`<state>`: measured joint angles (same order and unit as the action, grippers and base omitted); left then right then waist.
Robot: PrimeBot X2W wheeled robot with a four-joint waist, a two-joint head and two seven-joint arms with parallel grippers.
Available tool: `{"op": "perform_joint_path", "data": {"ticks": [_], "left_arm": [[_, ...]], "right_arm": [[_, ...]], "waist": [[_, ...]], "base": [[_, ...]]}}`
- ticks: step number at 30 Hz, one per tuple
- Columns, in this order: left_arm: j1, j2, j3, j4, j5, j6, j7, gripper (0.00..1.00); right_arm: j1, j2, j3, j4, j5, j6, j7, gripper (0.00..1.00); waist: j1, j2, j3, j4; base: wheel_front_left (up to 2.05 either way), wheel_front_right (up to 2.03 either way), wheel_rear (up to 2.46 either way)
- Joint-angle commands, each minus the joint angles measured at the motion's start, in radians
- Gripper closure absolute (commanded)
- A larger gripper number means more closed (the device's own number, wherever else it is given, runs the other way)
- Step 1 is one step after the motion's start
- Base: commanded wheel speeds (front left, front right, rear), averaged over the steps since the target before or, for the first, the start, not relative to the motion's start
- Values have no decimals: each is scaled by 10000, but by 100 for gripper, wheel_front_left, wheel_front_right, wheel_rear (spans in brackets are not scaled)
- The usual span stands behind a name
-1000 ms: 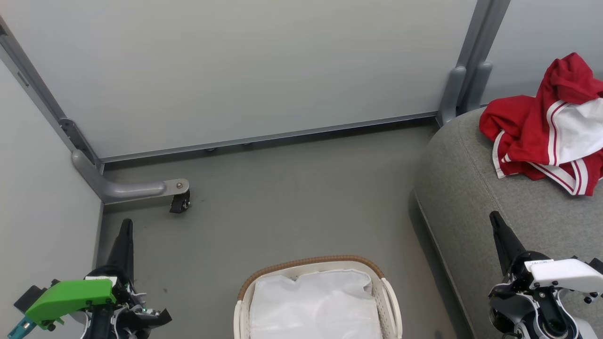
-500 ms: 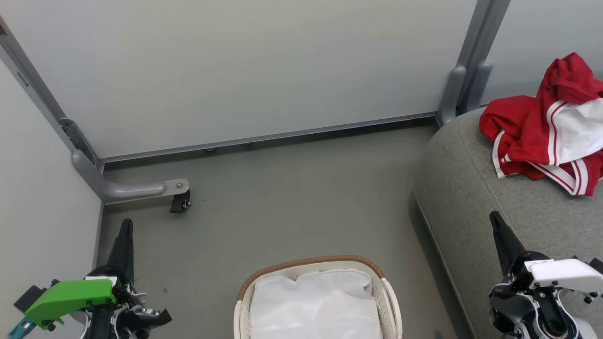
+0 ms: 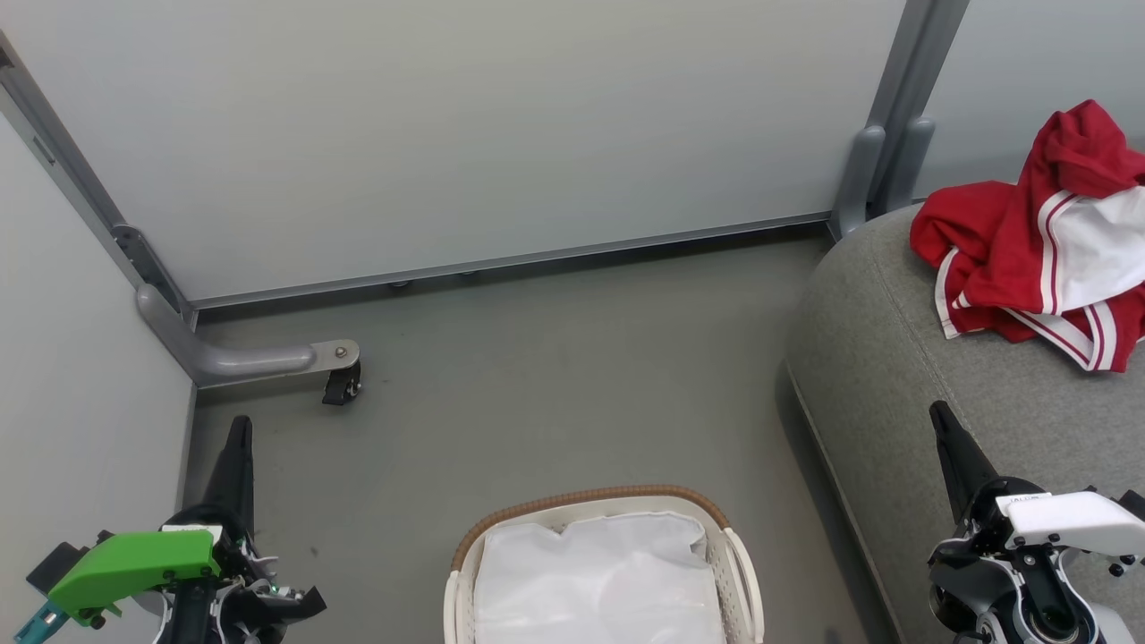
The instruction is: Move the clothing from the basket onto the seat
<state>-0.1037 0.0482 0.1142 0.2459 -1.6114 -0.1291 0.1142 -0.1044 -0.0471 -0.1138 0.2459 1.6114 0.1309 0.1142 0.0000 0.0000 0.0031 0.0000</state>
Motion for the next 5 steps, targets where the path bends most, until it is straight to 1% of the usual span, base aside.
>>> {"op": "perform_joint_path", "data": {"ticks": [1, 5], "left_arm": [[-111, 37, 23, -22, -32, -45, 31, 100], [-111, 37, 23, -23, -32, -45, 31, 100]], "right_arm": [[-79, -60, -15, -37, 32, -3, 34, 100], [-79, -60, -15, -37, 32, -3, 34, 100]], "waist": [[0, 0, 0, 0], [0, 0, 0, 0]], "base": [[0, 0, 0], [0, 0, 0]]}}
